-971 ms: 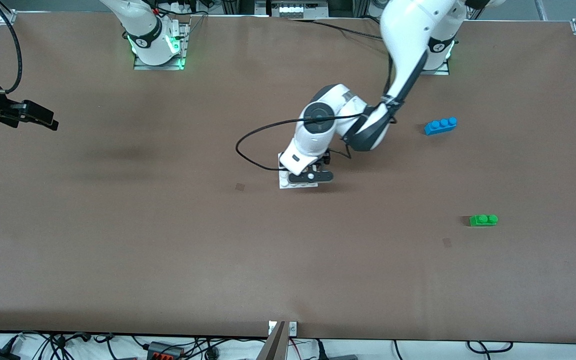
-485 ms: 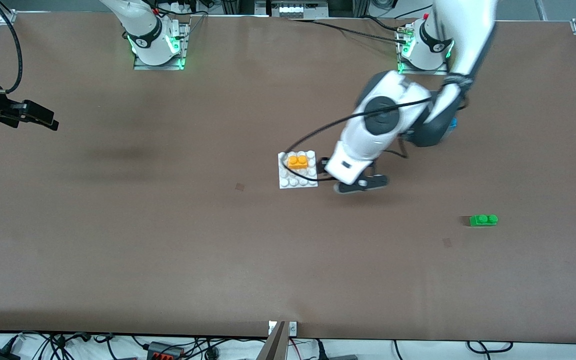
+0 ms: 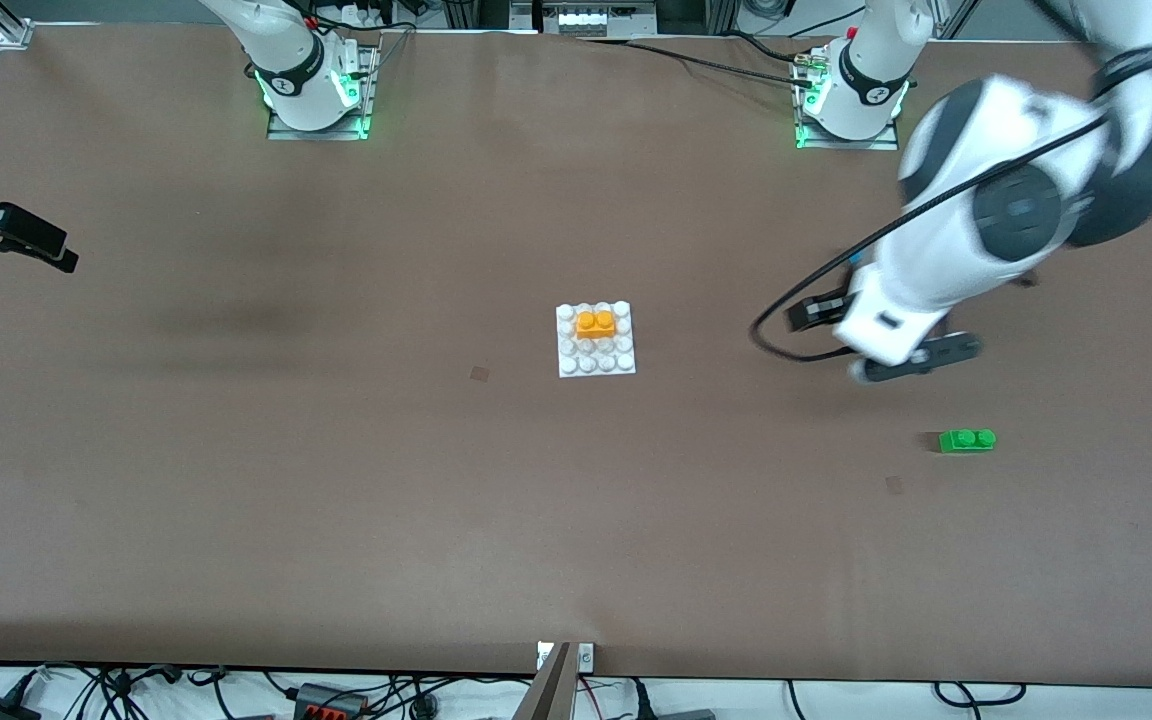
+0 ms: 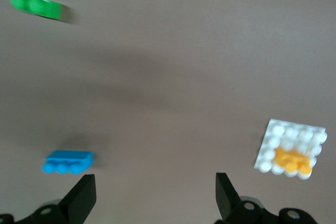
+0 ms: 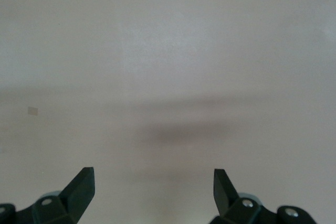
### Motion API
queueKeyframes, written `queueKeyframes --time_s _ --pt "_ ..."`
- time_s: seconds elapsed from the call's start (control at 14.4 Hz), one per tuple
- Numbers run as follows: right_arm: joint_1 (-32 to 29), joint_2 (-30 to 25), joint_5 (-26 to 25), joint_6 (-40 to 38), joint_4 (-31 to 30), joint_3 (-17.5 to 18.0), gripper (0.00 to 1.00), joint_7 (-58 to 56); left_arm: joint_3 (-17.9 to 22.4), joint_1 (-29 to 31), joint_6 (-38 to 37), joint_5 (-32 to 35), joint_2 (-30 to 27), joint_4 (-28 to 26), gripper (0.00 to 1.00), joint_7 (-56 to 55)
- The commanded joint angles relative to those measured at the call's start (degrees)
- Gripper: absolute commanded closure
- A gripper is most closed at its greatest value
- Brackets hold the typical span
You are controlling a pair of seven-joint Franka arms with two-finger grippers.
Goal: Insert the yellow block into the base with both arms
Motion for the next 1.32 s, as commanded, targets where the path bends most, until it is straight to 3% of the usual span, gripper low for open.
queueKeyframes --time_s 0.0,0.21,0.49,0.76,0.9,1.25 --pt "0.0 0.6 -0.6 -4.3 1.8 0.0 0.0 1.0 0.3 3.5 -4.8 0.4 -2.9 2.5 0.0 7.4" --pt "0.5 0.6 -0.9 -3.5 1.6 0.1 0.0 1.0 2.3 4.0 -5.9 -0.2 -5.6 2.5 0.0 9.5" --pt "0.4 -3.7 -1.0 3.9 -5.6 0.2 0.0 1.0 2.3 7.6 -5.0 -2.5 -5.7 1.6 0.0 15.8" --pt "0.4 -3.8 -1.0 3.7 -5.7 0.1 0.0 0.9 2.7 9.1 0.8 -0.1 -5.6 -0.7 0.0 26.7" --pt "0.3 -3.7 -1.0 3.5 -5.4 0.1 0.0 0.8 5.7 8.8 1.1 -0.9 -5.8 -1.7 0.0 29.4" --pt "0.3 -3.7 -1.0 2.5 -5.2 0.1 0.0 0.8 5.7 8.6 -0.5 -0.4 -6.9 -1.4 0.0 29.4"
